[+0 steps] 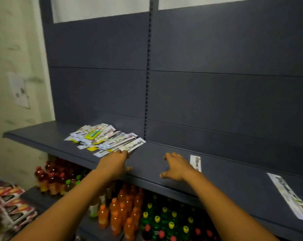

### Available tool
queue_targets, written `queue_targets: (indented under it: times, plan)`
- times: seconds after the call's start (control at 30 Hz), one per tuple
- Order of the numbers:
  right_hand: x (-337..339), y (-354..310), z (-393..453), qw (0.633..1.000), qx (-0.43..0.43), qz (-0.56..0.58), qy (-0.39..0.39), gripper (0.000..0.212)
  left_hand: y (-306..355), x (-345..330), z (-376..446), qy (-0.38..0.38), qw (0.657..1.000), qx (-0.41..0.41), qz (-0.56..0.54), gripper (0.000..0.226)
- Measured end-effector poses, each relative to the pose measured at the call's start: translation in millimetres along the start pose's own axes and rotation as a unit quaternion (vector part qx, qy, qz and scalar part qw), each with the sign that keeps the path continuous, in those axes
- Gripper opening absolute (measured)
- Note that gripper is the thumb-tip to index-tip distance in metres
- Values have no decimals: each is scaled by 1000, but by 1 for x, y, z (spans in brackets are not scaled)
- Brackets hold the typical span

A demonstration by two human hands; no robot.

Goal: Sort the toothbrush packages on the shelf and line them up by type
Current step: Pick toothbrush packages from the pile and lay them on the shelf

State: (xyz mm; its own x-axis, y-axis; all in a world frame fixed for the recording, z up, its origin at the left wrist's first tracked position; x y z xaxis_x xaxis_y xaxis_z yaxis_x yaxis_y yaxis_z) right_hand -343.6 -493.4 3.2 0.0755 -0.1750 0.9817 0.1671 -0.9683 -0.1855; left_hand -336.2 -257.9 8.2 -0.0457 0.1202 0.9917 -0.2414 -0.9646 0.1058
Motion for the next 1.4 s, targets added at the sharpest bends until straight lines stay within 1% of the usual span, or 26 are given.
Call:
queue_targets:
  times: [0.1, 0.2, 0.37, 0.57, 0.73, 0.87, 1.03, 1.13, 1.27, 1.4]
  plan:
    - [-6, -66, 36, 999, 35, 1, -3, 76, -72, 5, -12, 14, 999, 37, -3, 54]
    - [-12, -123, 72, 998, 67, 0, -10, 75, -131, 12, -17, 25, 997, 67, -2, 54]
    - [-24, -189, 133, 994, 107, -7, -24, 69, -207, 14, -5, 41, 994, 103, -13, 53]
    - [-38, -244, 221, 990, 139, 4, -19, 74, -280, 10, 34, 45, 990, 132, -13, 52]
    - [-36, -272, 294, 989, 144, 20, -23, 70, -333, 25, 88, 25, 988, 150, -18, 53]
    - [-28, -291, 352, 989, 147, 26, 11, 70, -365, 34, 137, 49, 988, 147, -24, 51]
    - [-29, -312, 401, 991, 134, 23, 13, 69, -394, 26, 187, 26, 991, 119, -48, 46]
    - [-25, -315, 426, 992, 116, 31, 28, 66, -412, 24, 223, 24, 992, 105, -73, 45]
    - [-23, -314, 445, 996, 60, 42, 47, 61, -422, 6, 268, -11, 993, 76, -87, 50]
    - [-19, -316, 455, 996, -10, 44, 82, 58, -432, -12, 301, -49, 993, 32, -103, 58]
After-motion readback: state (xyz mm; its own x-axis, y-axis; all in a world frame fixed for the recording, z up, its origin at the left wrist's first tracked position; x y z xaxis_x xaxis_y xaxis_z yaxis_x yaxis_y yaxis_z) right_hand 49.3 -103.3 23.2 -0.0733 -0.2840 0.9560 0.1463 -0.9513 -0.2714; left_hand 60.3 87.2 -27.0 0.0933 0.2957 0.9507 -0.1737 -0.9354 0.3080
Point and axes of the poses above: each hand's wrist, its own z-axis towards the middle knuckle, its own x-axis out of the back of the hand, y = z × x, the point moved 3 cm from there along z, towards the middle knuckle, and after that the axes turned 4 degrees about -y, right-handed, at the moved point
